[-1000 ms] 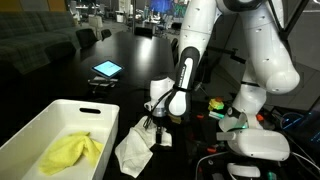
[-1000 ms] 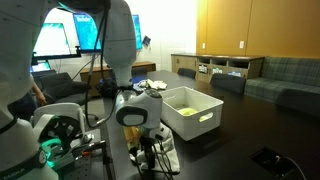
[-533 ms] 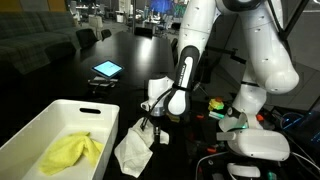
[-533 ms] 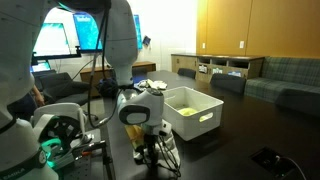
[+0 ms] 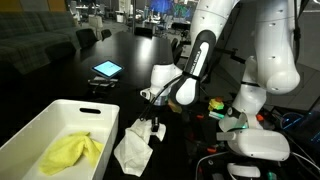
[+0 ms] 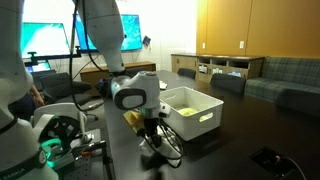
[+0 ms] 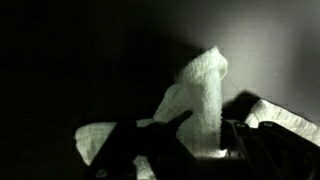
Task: Pick up the yellow towel and put it in the bucket, pick up the marker and put it in the cup, pick up the white towel and put it in the bucket, finally pick up the black masking tape and put it in the cup
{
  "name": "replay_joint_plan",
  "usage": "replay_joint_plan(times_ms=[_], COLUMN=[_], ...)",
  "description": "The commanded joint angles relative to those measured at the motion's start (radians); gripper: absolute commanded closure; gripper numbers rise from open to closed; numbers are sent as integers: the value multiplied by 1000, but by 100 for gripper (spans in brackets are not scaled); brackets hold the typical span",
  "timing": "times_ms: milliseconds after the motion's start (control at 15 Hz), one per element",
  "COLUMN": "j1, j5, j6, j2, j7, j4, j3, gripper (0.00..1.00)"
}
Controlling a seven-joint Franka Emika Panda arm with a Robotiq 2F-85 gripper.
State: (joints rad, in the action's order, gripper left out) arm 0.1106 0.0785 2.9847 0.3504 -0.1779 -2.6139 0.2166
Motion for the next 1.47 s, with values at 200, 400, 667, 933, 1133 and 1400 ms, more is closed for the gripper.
replay_joint_plan(times_ms=[200,400,667,933,1133,1400], j1=[-238,-215,-164,-192,-222,-247], j5=[-200,-419,-470,-404,-389,-397], j6=[-96,-249,-522,-744,-883,-970], j2=[-357,-516,-724,-837,-888,-922], j7=[300,540,834,1015,1078,1144], j4=[-143,-130,-104,-30,54,152], j3=[-210,-249,-60,108,181,229], gripper=[85,84,87,87,87,87])
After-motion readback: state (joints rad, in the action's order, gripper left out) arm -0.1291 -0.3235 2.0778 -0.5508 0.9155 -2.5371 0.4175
